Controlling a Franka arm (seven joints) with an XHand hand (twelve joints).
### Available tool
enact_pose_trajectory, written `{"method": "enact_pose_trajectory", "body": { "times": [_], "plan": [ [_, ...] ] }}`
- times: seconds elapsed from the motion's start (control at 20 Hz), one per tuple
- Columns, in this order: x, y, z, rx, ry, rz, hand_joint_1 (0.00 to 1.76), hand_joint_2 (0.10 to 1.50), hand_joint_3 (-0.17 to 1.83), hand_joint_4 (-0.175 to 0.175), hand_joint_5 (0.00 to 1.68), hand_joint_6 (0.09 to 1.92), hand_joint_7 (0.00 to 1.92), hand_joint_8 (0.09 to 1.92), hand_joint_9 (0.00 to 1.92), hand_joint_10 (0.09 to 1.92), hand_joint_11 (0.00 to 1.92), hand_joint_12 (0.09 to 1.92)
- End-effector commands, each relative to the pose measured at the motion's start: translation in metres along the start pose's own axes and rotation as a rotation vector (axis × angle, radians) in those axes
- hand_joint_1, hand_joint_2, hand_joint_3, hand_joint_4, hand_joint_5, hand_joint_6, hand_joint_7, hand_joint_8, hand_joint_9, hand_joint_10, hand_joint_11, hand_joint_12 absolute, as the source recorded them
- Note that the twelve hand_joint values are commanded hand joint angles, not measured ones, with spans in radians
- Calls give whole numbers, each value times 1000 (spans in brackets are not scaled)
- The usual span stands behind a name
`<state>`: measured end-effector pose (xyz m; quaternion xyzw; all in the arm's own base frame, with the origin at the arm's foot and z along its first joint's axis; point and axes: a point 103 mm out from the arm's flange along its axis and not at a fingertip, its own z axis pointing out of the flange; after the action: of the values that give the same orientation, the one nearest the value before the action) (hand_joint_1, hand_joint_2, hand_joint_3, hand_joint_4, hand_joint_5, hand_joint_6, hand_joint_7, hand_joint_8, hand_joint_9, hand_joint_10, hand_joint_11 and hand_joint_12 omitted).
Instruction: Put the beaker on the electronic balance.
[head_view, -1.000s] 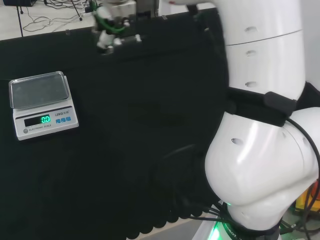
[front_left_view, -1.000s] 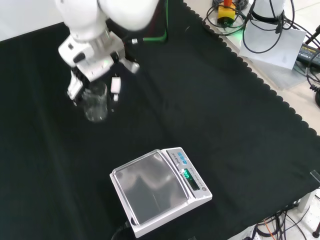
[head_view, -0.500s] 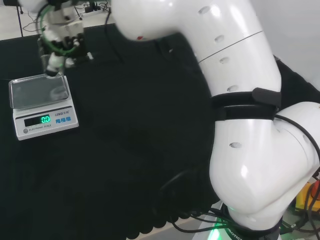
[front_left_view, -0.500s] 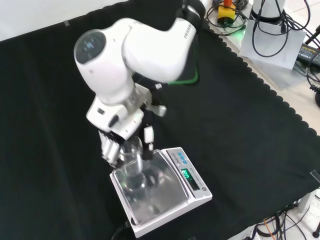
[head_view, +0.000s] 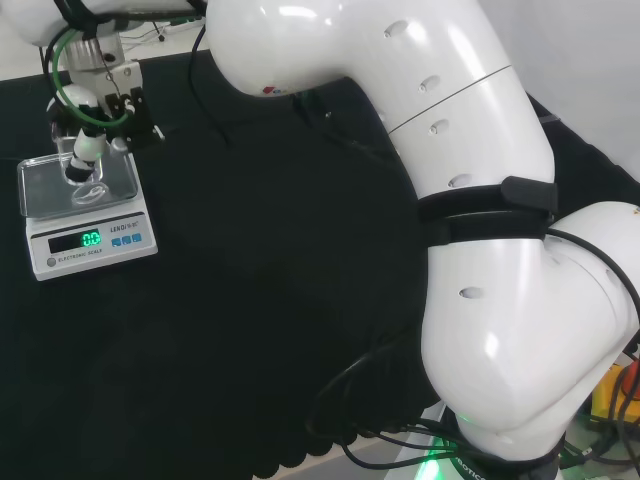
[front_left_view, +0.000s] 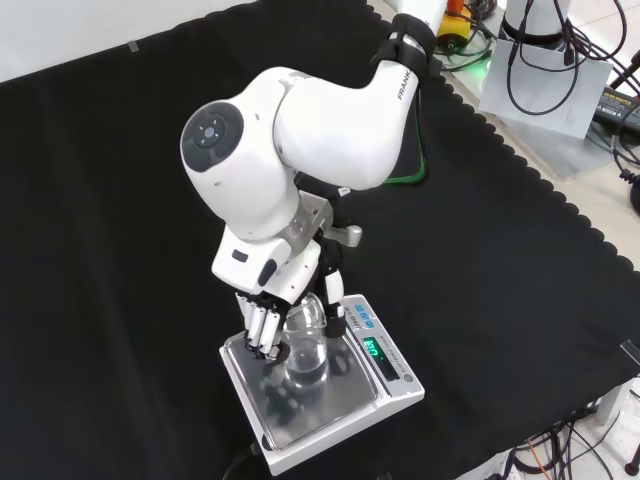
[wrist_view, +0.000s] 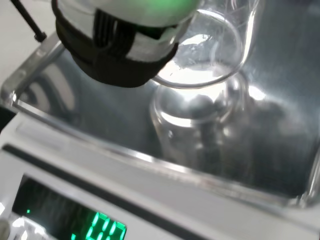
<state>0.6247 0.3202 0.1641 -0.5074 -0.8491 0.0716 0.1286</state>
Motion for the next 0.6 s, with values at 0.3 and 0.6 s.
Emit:
{"method": "enact_pose_trajectory", "body": {
  "times": [0.3, 0.6],
  "plan": [
    [-5, -8, 12, 48, 23, -9, 1157, 834, 654, -74, 760, 1345, 753, 1408, 970, 1134, 1225, 910],
    [-5, -6, 15, 71, 33, -21, 1083, 501, 937, -15, 211, 849, 558, 1147, 816, 914, 751, 1221]
  ]
}}
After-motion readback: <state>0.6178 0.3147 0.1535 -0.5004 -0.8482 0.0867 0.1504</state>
